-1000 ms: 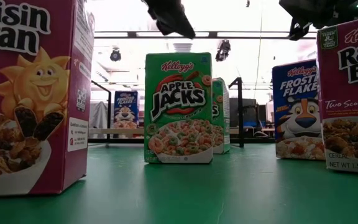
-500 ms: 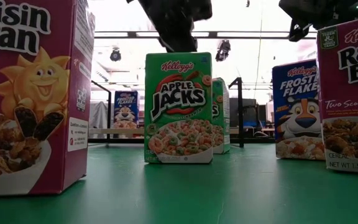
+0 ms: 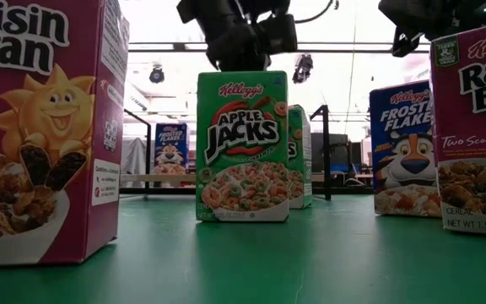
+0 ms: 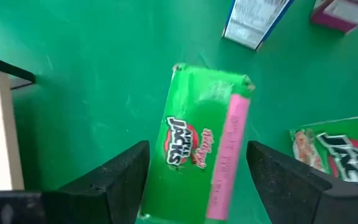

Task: Stack cereal on shelf
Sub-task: Put the top green cereal box on the shelf

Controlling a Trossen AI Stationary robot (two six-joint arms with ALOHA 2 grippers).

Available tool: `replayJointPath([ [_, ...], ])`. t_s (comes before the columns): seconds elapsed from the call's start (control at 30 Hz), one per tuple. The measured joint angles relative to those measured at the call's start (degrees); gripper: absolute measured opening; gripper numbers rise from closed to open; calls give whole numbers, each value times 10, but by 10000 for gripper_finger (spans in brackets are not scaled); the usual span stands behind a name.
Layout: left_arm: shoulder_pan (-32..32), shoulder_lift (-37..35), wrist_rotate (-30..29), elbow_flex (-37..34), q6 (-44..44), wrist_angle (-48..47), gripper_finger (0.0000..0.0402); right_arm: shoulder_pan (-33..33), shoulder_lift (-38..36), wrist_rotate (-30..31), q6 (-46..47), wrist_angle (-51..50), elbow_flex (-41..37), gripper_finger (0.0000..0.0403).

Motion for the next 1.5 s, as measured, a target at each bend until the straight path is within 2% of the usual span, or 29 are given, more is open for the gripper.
replayJointPath([
  [0.63, 0, -1, 0, 3, 4, -6, 141, 0, 0, 0, 0, -1, 0, 9],
  [0.77, 0, -4, 0, 31, 14, -38, 131, 0, 0, 0, 0, -1, 0, 9],
  [0.97, 17, -8, -27, 121, 75, -140, 130, 0, 0, 0, 1, -2, 0, 9],
  [1.1, 59, -12, -33, 179, 123, -198, 130, 0, 0, 0, 3, -3, 0, 9],
  [1.27, 146, -17, -33, 235, 149, -240, 130, 0, 0, 0, 3, -4, 0, 9],
  [1.5, 280, -17, -24, 234, 152, -240, 130, 0, 0, 0, 5, -16, 0, 9],
])
